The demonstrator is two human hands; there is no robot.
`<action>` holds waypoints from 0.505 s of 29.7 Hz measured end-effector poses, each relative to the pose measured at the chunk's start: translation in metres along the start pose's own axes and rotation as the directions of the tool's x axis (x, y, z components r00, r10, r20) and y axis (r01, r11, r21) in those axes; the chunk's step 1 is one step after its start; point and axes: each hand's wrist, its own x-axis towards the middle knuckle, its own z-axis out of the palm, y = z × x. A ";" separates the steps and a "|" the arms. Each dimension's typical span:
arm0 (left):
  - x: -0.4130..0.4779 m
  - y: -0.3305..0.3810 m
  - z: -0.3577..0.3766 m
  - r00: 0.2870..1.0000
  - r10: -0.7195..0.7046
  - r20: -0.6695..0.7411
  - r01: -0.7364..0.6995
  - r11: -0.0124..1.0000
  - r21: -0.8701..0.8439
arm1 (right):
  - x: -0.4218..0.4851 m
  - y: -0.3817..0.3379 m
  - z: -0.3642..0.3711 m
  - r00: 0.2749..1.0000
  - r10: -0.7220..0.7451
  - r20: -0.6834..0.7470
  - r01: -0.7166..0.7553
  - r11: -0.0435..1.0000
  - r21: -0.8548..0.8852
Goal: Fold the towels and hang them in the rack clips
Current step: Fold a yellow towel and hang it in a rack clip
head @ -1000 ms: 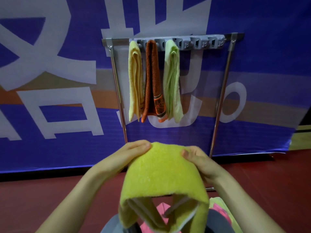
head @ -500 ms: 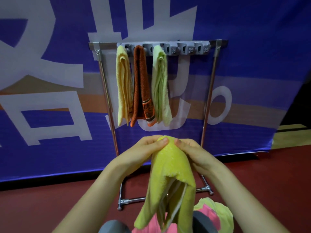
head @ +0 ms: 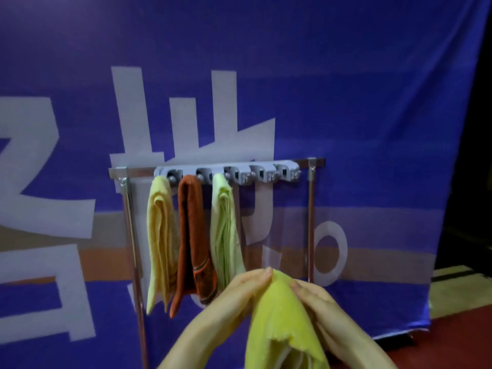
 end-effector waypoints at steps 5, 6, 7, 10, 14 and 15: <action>0.084 0.024 -0.007 0.987 -0.030 -0.159 0.018 0.997 -0.076 | 0.067 -0.045 -0.025 0.995 -0.101 0.017 0.101 0.994 -0.034; 0.097 0.028 -0.010 0.988 -0.004 -0.156 -0.010 0.996 -0.088 | 0.079 -0.054 -0.027 0.994 -0.106 0.008 0.107 0.994 -0.034; 0.112 0.032 -0.014 0.986 0.038 -0.162 -0.051 0.996 -0.077 | 0.095 -0.060 -0.030 0.991 -0.132 0.011 0.133 0.990 -0.036; 0.160 0.045 -0.035 0.961 0.168 -0.218 -0.176 0.984 -0.018 | 0.143 -0.081 -0.036 0.985 -0.172 0.005 0.172 0.982 -0.078; 0.204 0.066 -0.055 0.893 0.257 -0.369 -0.264 0.964 0.032 | 0.206 -0.098 -0.040 0.979 -0.195 -0.062 0.185 0.973 -0.141; 0.217 0.069 -0.063 0.874 0.269 -0.405 -0.281 0.959 0.030 | 0.226 -0.097 -0.041 0.977 -0.205 -0.066 0.192 0.968 -0.162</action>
